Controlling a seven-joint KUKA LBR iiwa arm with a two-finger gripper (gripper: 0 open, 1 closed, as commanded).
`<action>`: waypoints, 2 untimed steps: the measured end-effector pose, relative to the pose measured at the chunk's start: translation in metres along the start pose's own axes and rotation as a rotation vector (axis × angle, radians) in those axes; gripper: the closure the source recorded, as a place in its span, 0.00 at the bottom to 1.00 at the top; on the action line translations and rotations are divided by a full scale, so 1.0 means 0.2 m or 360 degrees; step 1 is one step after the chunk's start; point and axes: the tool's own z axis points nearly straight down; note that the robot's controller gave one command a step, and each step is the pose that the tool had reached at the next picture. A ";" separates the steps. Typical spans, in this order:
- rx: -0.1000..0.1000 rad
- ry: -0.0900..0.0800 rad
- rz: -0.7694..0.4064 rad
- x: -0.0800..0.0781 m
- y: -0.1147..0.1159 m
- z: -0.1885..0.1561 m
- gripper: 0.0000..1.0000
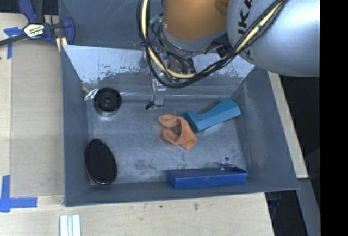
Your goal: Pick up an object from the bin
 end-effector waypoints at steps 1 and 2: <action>0.0002 -0.0004 -0.0075 -0.05 -0.10 0.11 0.00; 0.0001 -0.0003 0.0058 0.12 -0.20 0.35 0.00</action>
Offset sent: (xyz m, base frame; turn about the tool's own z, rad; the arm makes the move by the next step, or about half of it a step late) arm -0.0257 -0.0438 -0.0736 0.0400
